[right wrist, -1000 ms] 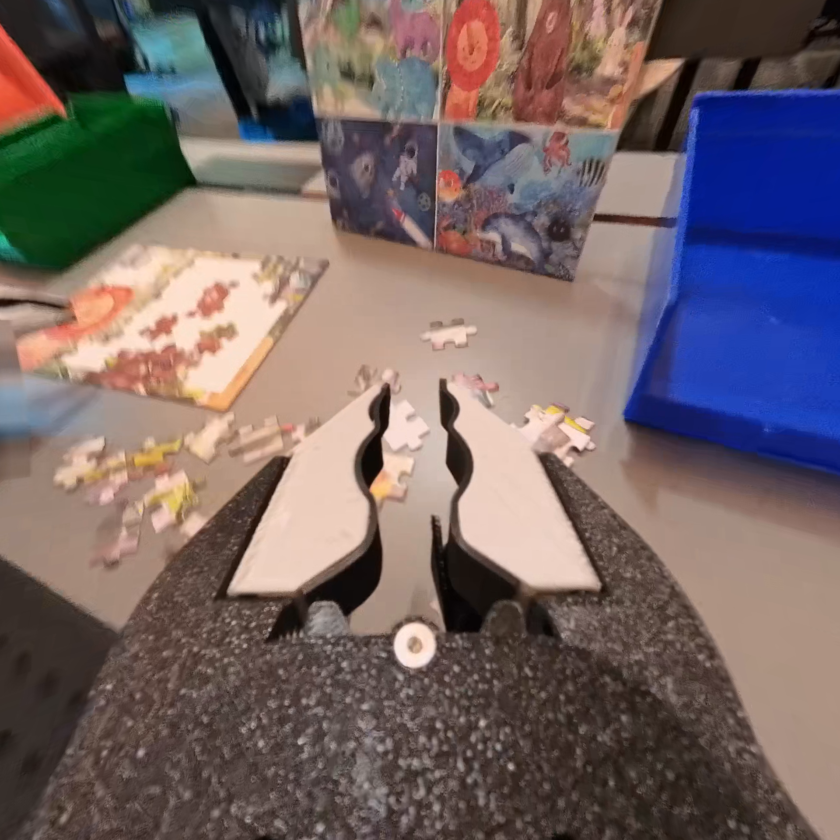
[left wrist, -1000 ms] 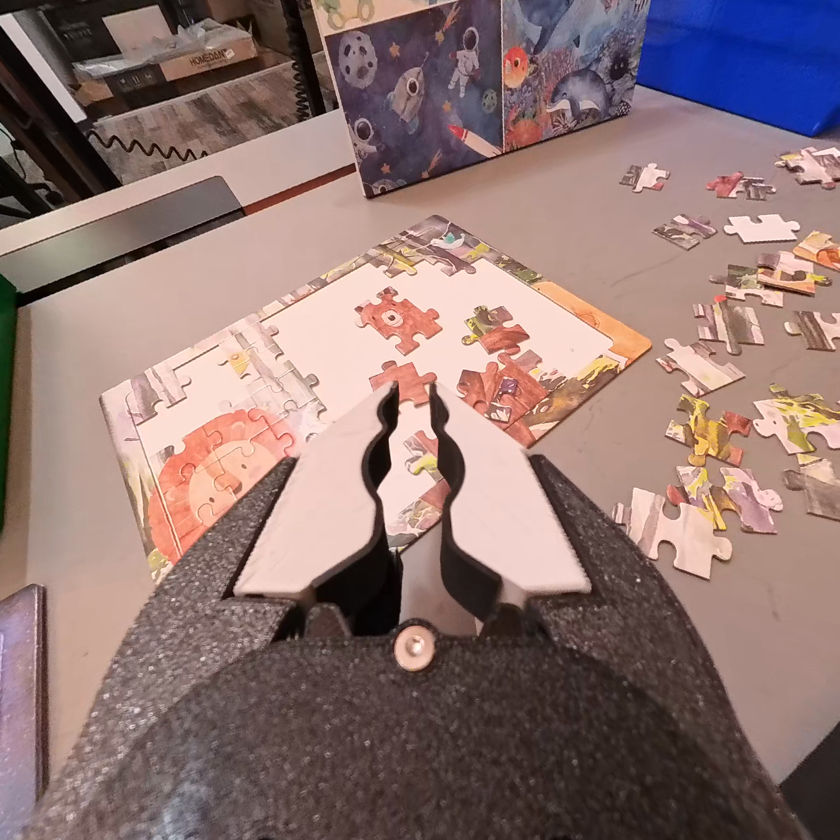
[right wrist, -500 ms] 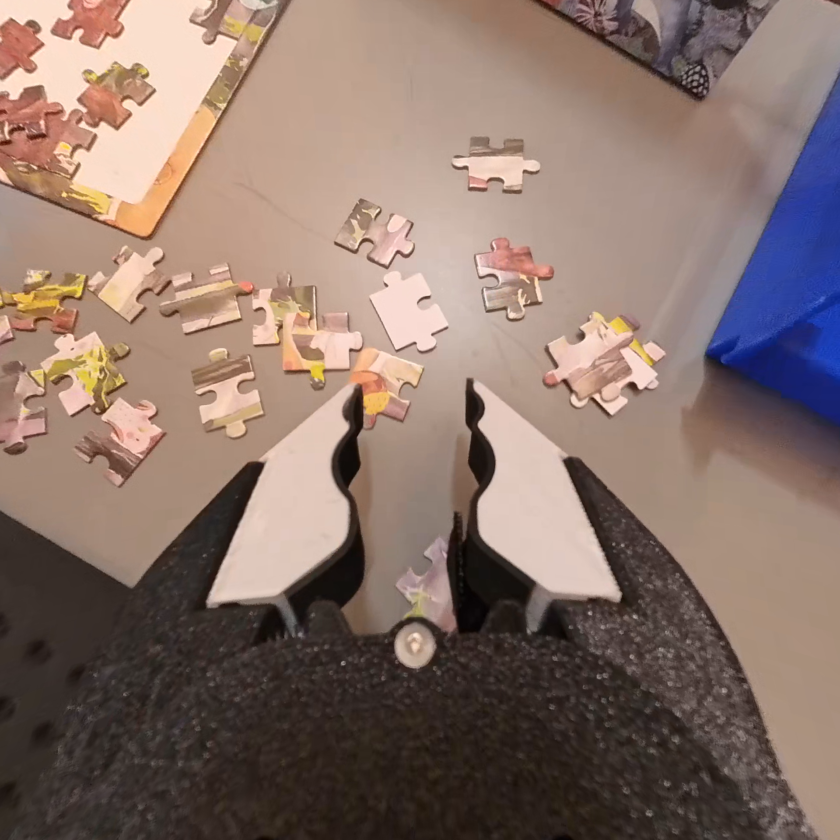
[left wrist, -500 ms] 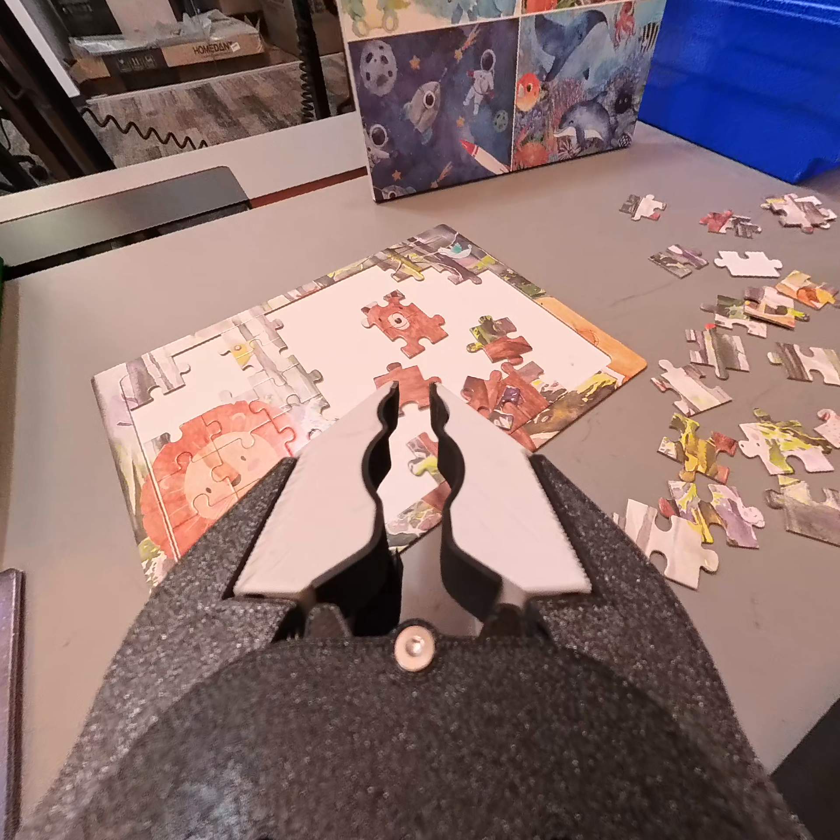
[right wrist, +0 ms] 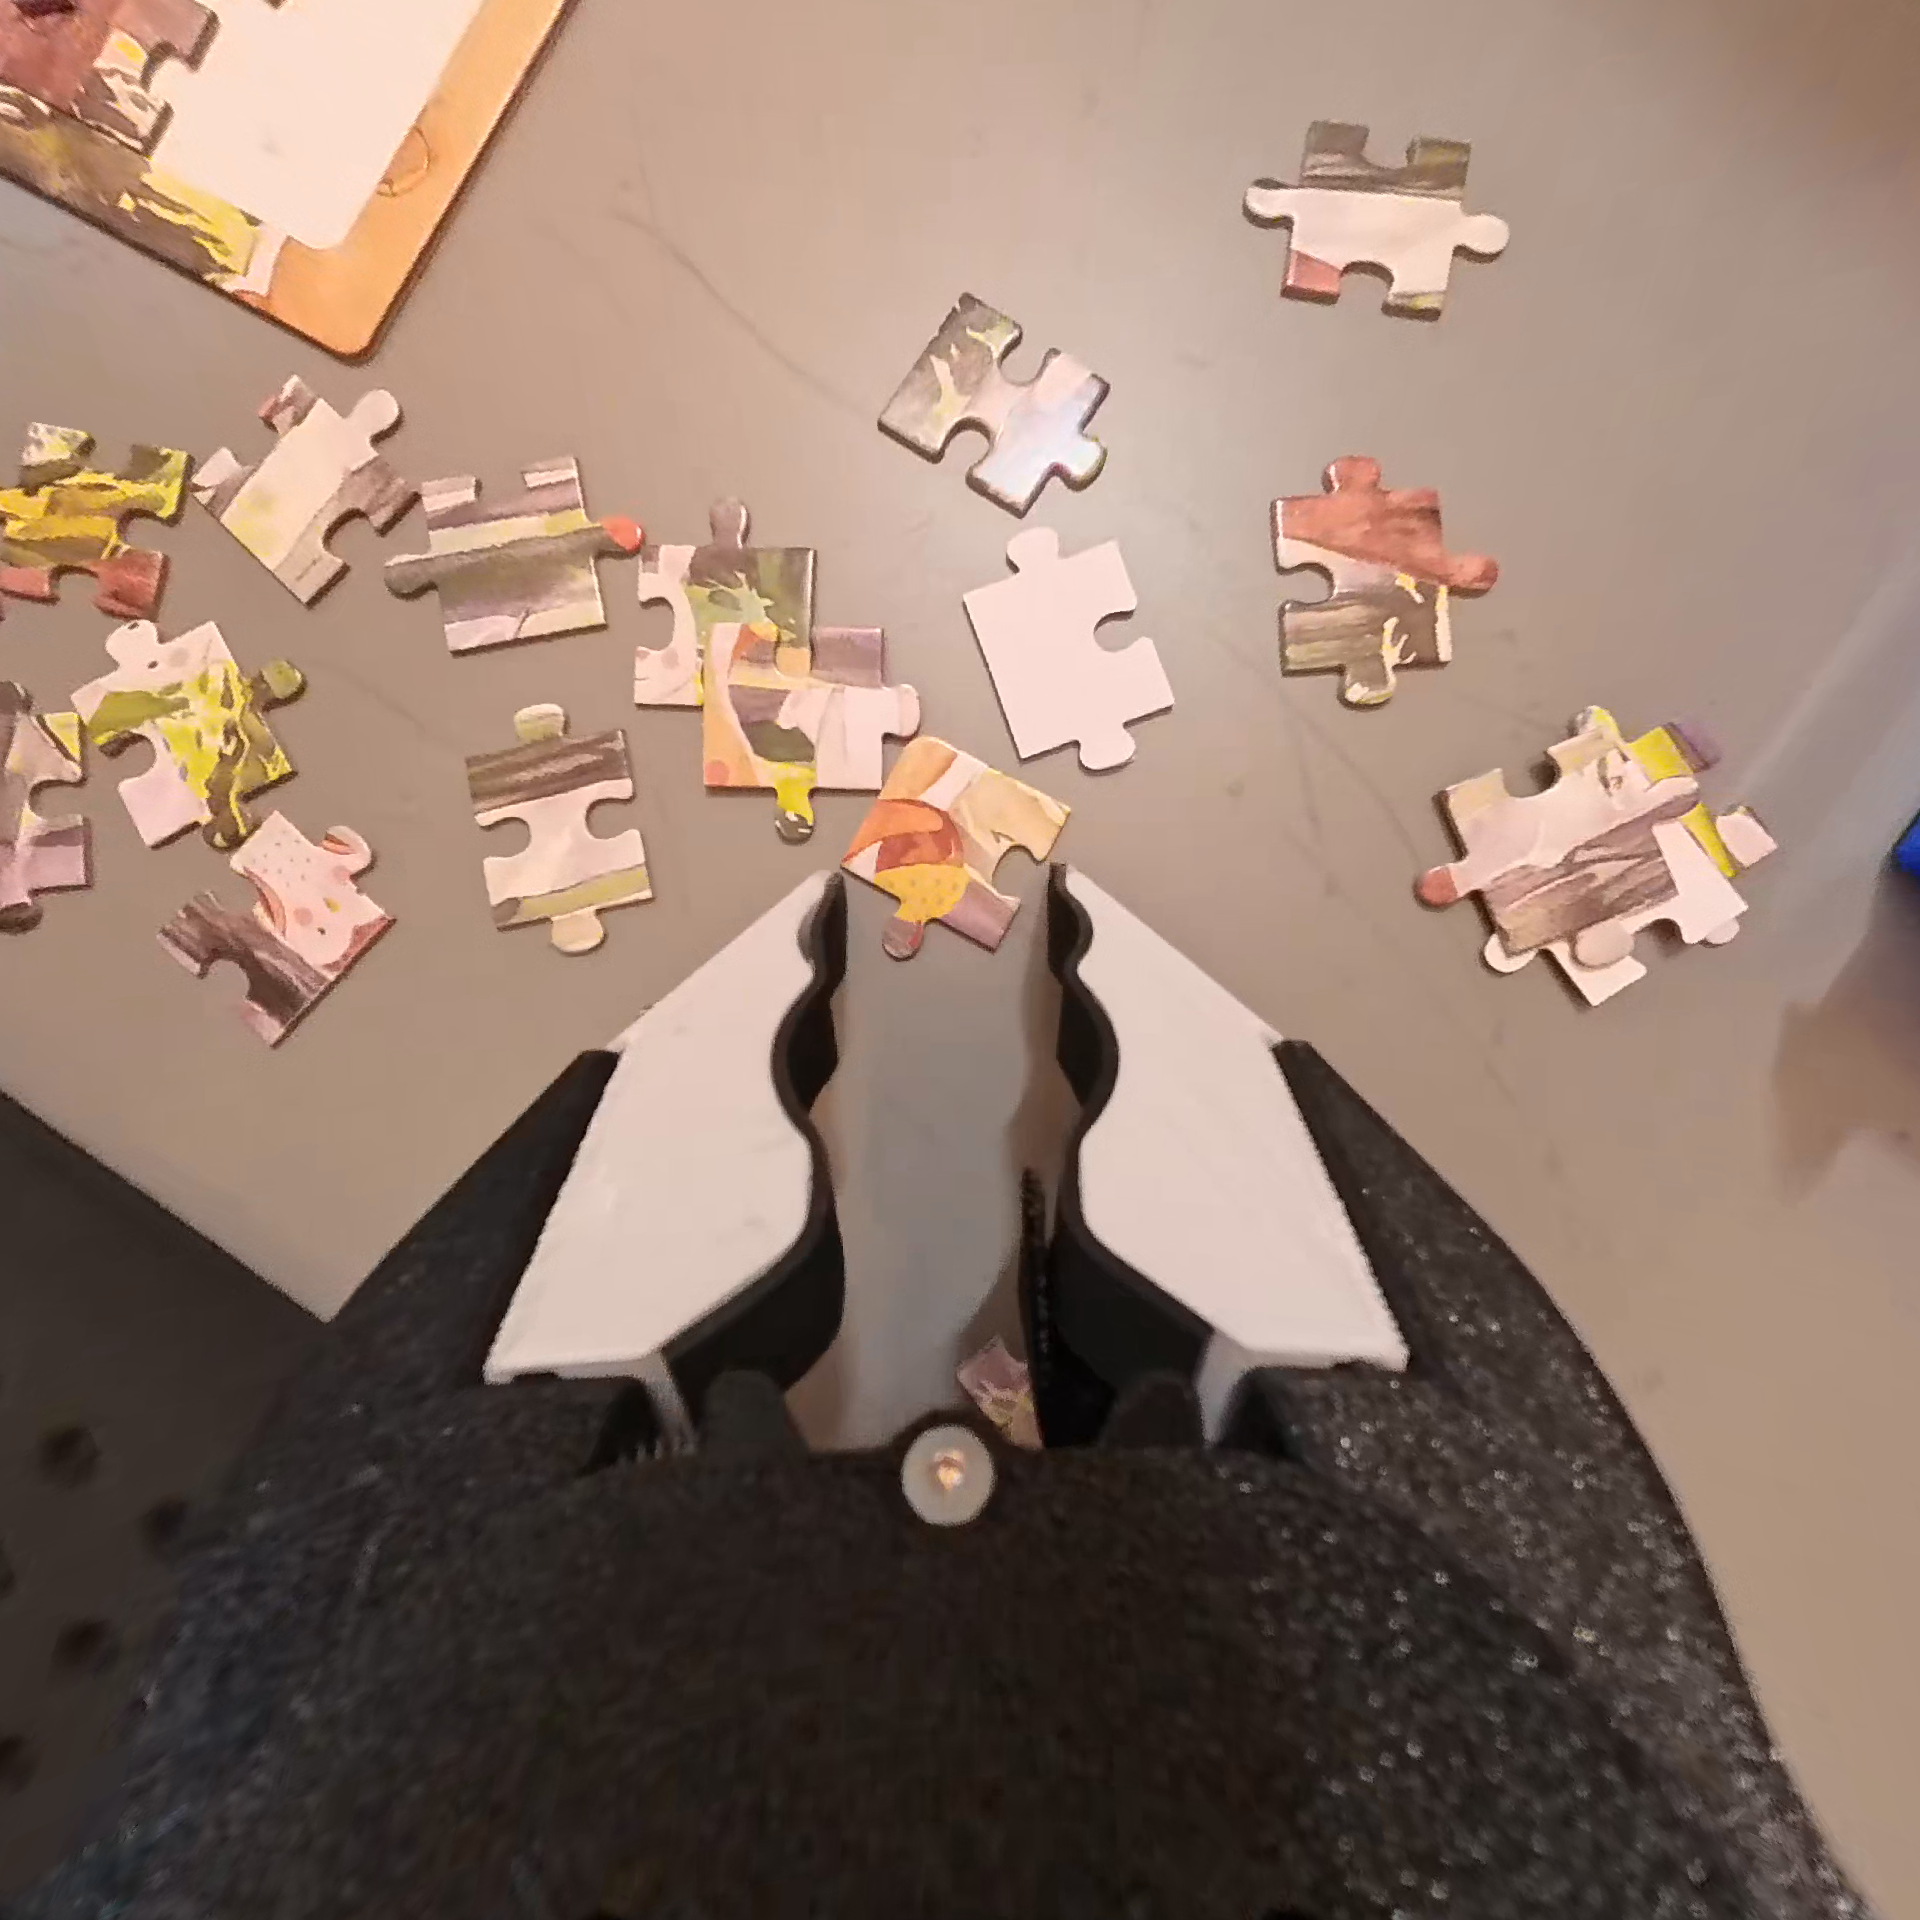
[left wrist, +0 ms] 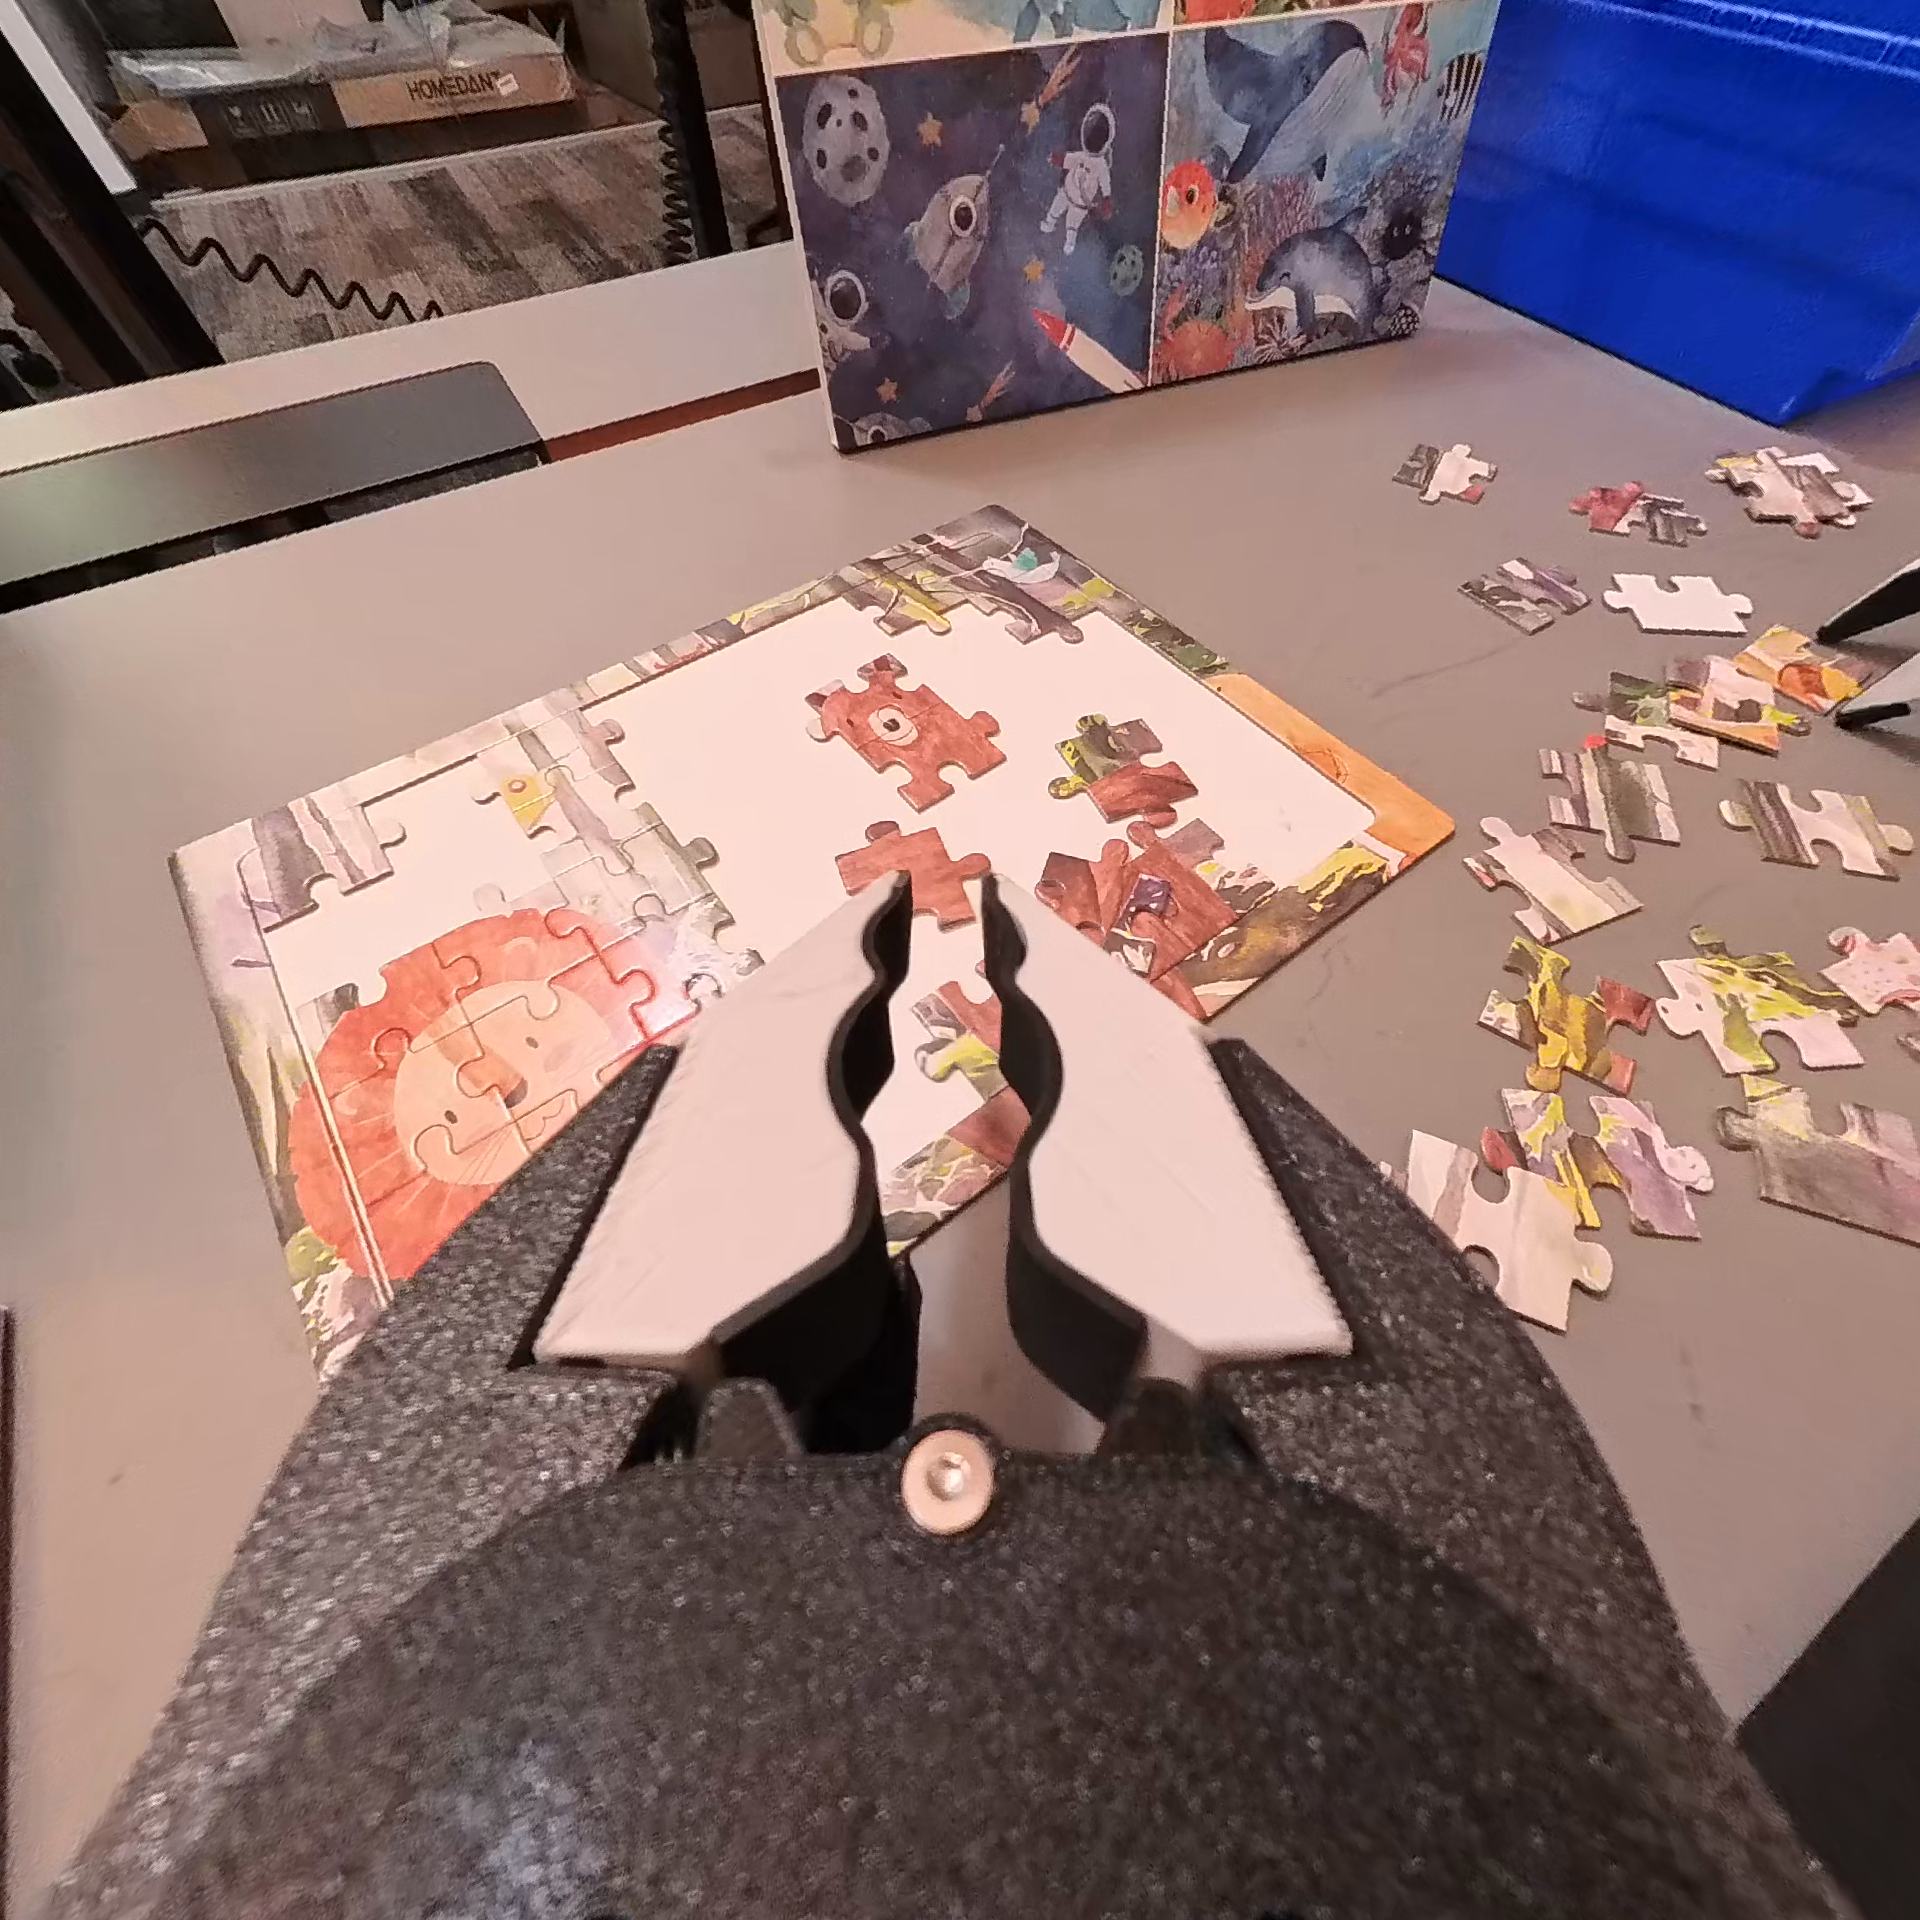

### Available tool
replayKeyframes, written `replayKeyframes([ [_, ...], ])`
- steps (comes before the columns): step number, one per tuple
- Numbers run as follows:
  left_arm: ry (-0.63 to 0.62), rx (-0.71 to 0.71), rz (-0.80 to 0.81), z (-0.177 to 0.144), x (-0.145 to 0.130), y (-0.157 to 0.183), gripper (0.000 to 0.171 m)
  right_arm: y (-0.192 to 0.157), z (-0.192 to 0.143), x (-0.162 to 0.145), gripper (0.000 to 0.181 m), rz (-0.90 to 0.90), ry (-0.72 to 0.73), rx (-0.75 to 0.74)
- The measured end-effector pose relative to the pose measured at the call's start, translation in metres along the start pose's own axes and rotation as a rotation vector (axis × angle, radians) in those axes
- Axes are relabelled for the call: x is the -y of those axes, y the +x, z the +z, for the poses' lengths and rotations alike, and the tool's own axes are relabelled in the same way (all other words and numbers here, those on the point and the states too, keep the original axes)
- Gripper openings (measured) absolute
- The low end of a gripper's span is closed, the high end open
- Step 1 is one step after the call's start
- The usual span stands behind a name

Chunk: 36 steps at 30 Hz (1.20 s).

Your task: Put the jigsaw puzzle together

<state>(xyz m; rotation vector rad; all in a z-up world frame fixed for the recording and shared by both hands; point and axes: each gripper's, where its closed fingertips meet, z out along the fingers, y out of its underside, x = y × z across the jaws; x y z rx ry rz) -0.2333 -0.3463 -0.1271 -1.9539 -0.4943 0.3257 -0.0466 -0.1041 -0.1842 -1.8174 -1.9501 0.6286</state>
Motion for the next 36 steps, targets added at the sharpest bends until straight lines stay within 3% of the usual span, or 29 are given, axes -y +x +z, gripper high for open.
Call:
replayKeyframes([
  [4,-0.002,-0.002,0.002,0.000,0.000,0.001,0.012,0.006,-0.001,0.000,0.025,0.012,0.029,0.002],
  [11,0.001,0.001,-0.003,0.000,0.000,0.000,0.012,0.006,-0.006,-0.006,0.016,-0.095,-0.010,0.013],
  [13,0.000,0.000,-0.006,0.000,0.000,0.000,0.012,0.010,-0.010,-0.008,0.000,-0.125,-0.026,0.002],
  [22,-0.006,0.001,-0.003,0.001,-0.001,-0.001,0.012,0.017,-0.023,-0.009,0.001,-0.103,-0.051,0.015],
  [24,-0.007,0.000,-0.004,0.001,-0.001,0.000,0.012,0.028,-0.018,-0.017,0.031,-0.018,-0.086,-0.009],
  [26,-0.008,0.000,-0.002,0.001,-0.001,0.000,0.012,0.028,-0.013,-0.013,0.042,0.054,-0.044,0.005],
  [32,-0.005,-0.001,-0.007,0.001,-0.001,-0.001,0.012,0.042,-0.008,-0.005,0.034,0.083,0.018,-0.109],
  [36,-0.008,-0.002,-0.005,0.001,-0.002,0.000,0.012,0.040,-0.007,0.000,0.035,0.045,-0.002,-0.088],
])
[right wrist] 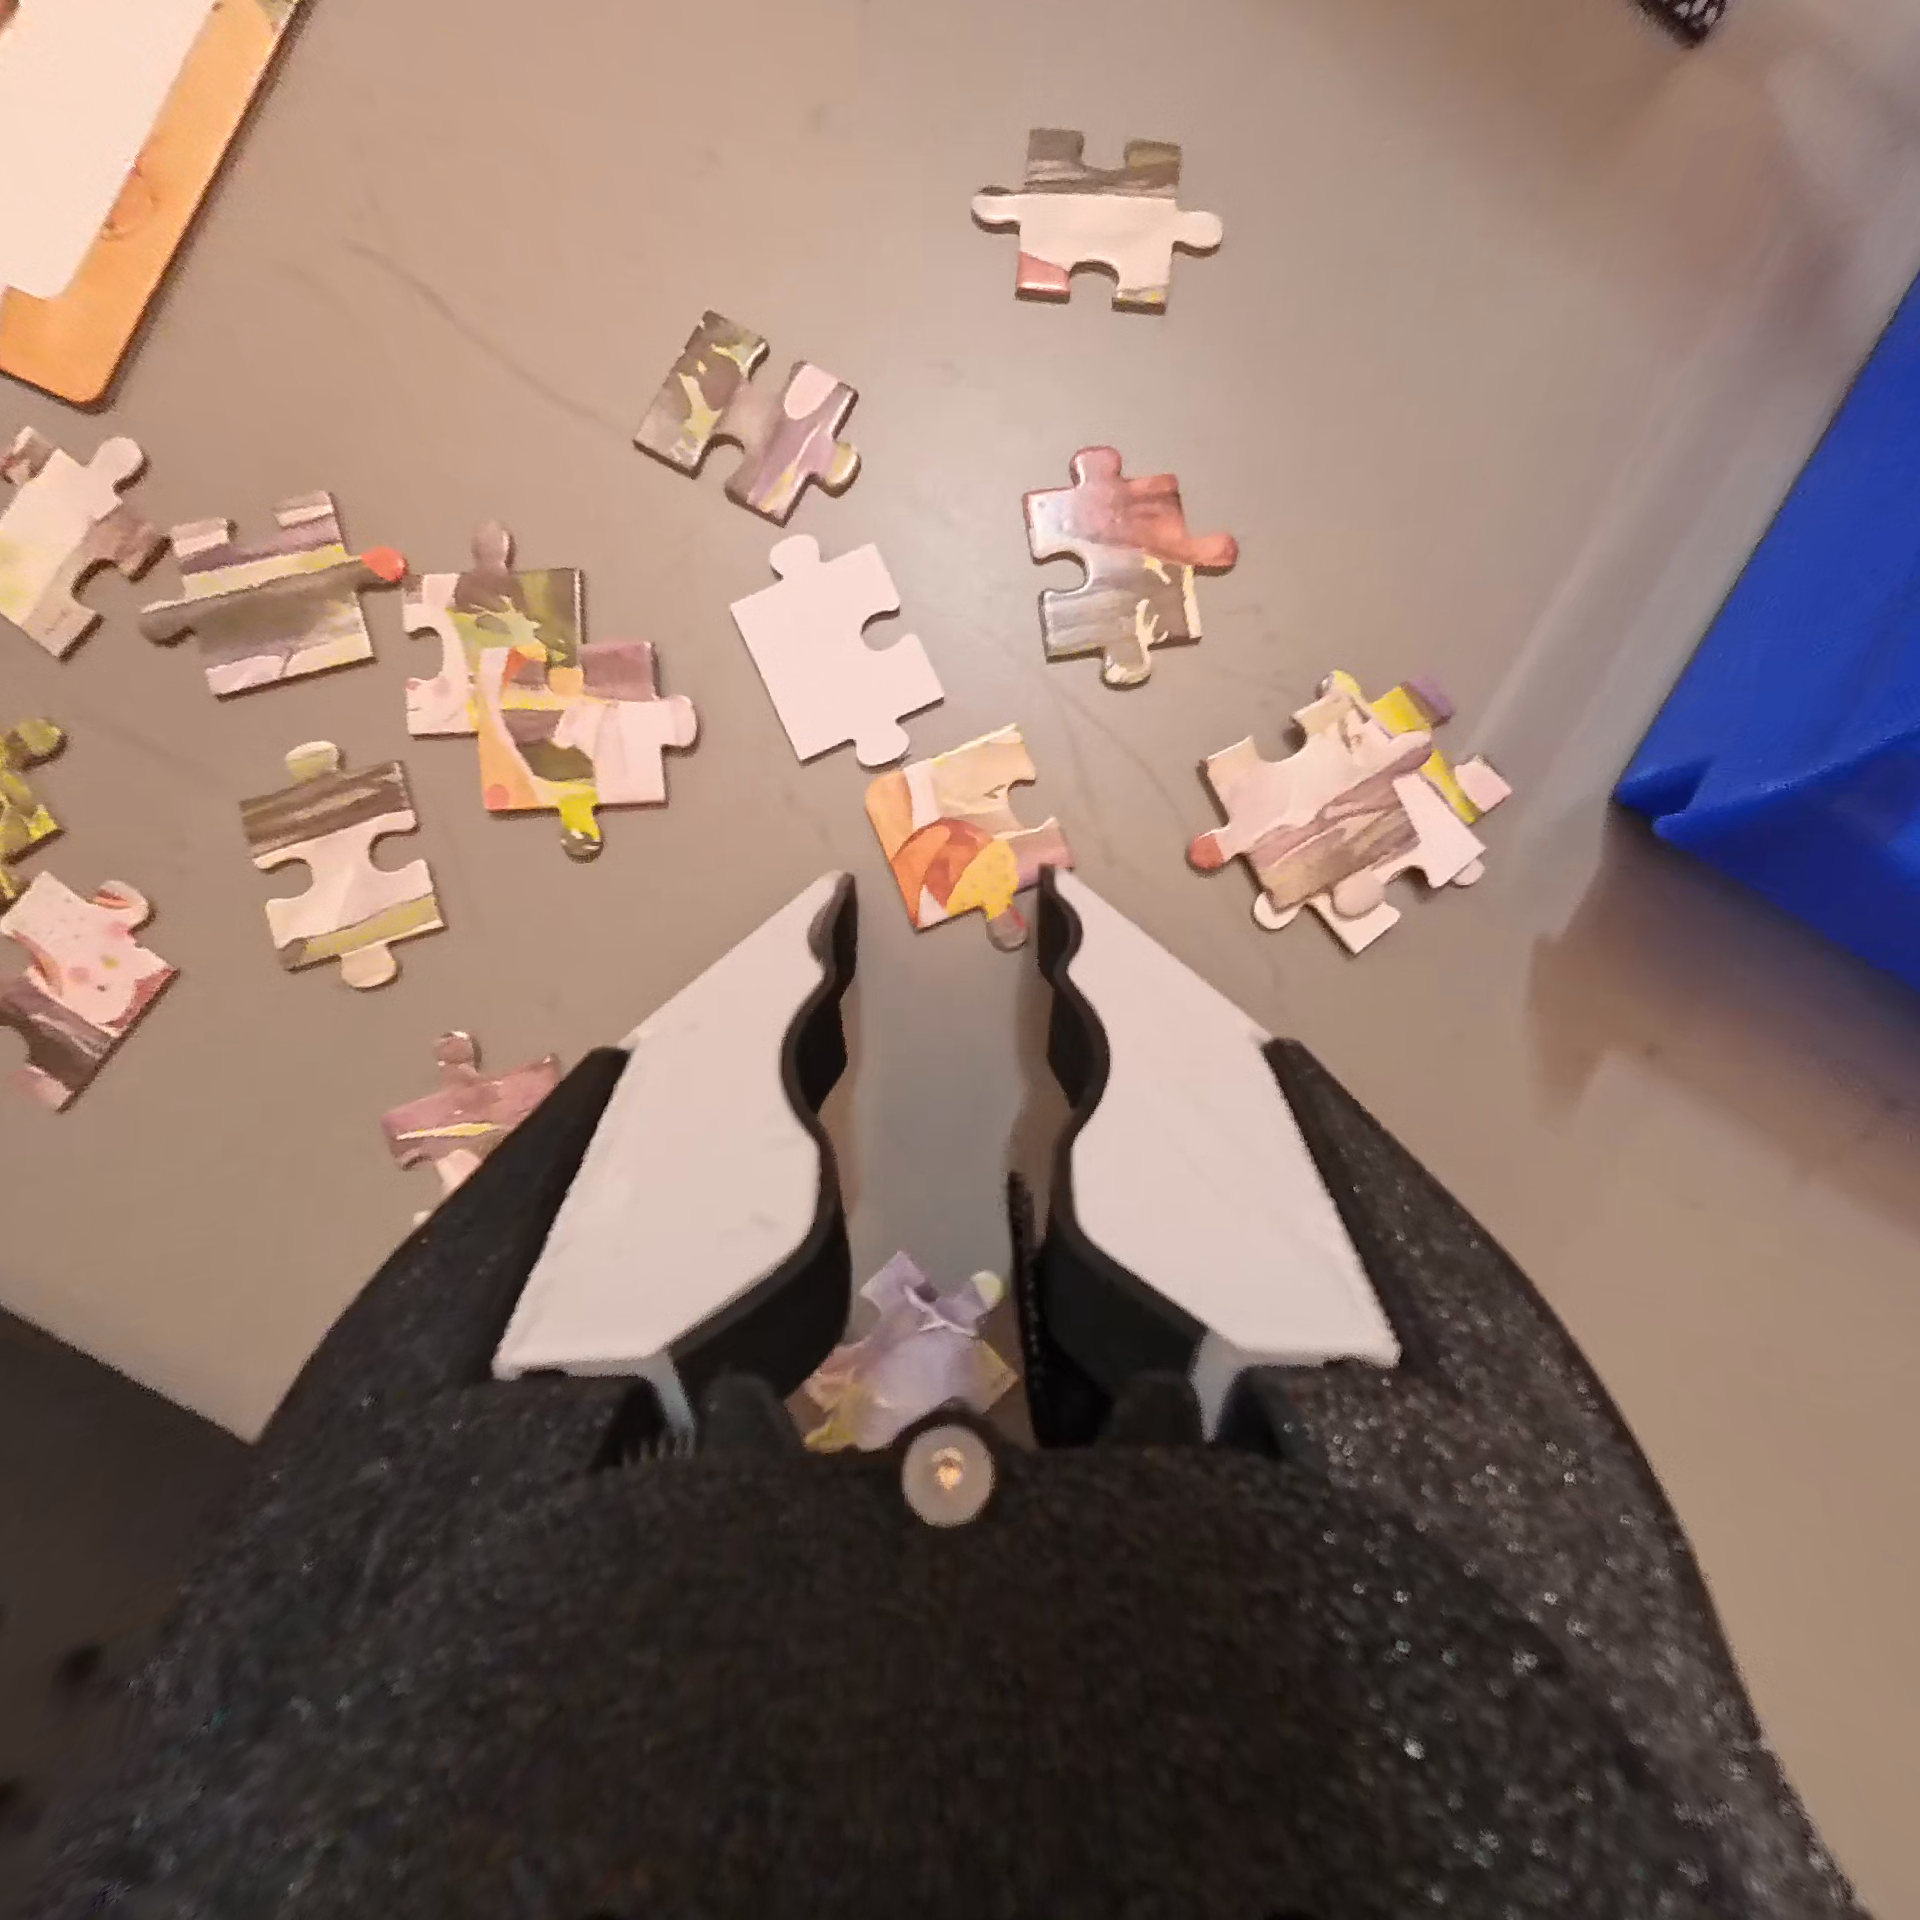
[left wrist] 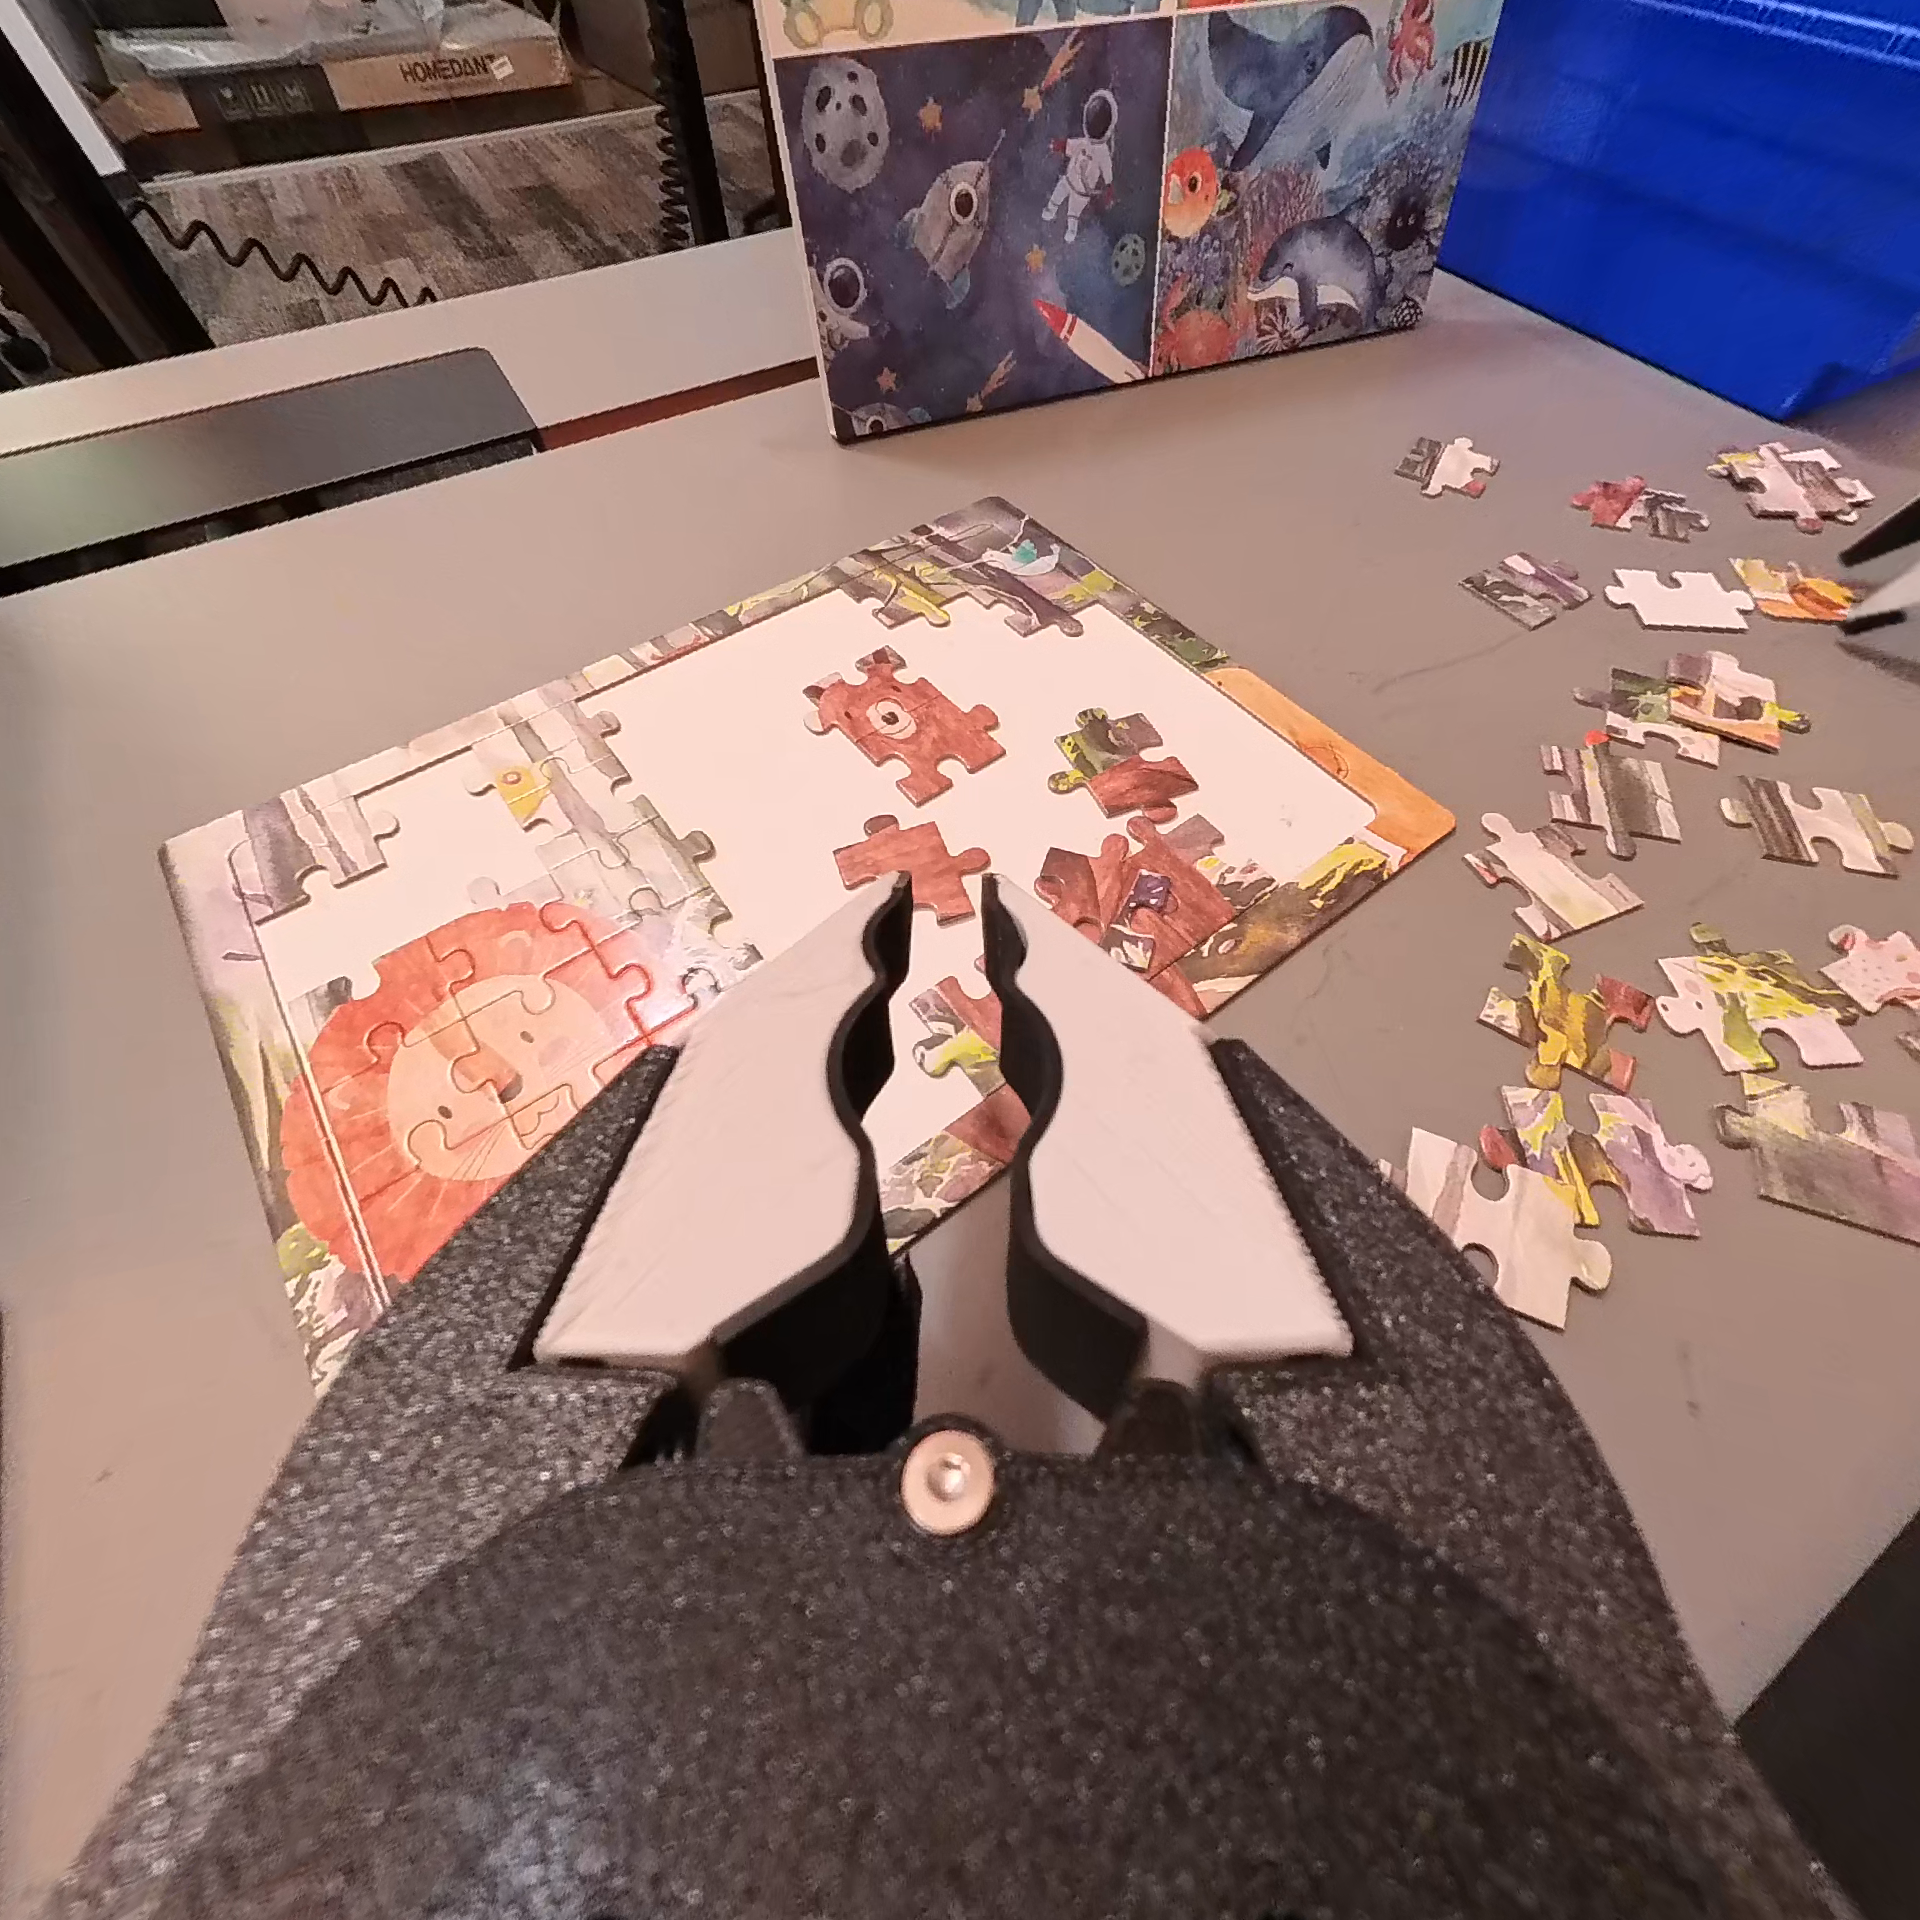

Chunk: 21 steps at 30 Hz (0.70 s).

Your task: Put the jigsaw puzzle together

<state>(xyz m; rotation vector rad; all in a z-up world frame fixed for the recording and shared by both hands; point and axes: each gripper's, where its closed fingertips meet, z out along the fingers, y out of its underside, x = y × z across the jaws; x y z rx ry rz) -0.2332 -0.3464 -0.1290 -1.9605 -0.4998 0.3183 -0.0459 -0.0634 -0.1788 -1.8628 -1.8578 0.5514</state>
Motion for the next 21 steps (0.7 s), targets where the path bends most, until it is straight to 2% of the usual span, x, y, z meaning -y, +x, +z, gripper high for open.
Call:
replayKeyframes([
  [7,-0.003,-0.003,0.000,0.000,-0.001,0.001,0.012,-0.002,0.011,0.015,0.033,-0.015,0.014,0.163],
  [9,-0.003,-0.003,0.000,0.000,-0.001,0.000,0.012,-0.006,0.014,0.014,0.028,-0.131,0.017,0.175],
  [11,-0.002,-0.004,-0.002,0.000,0.000,0.001,0.012,-0.024,0.007,0.004,0.024,-0.322,-0.018,0.265],
  [13,-0.001,-0.005,-0.003,0.000,0.000,0.000,0.012,-0.043,-0.009,-0.017,0.018,-0.451,-0.104,0.411],
  [14,-0.001,-0.005,-0.005,0.000,0.000,0.000,0.012,-0.038,-0.014,-0.024,0.014,-0.476,-0.157,0.406],
  [16,-0.002,-0.005,-0.006,0.000,0.000,0.000,0.012,-0.016,-0.019,-0.028,0.025,-0.420,-0.223,0.323],
  [18,-0.004,-0.003,-0.005,0.000,-0.001,0.000,0.012,-0.011,-0.028,-0.029,0.036,-0.272,-0.239,0.287],
  [21,-0.005,-0.001,-0.007,0.001,-0.001,-0.001,0.012,-0.009,-0.031,-0.031,0.042,-0.082,-0.163,0.132],
])
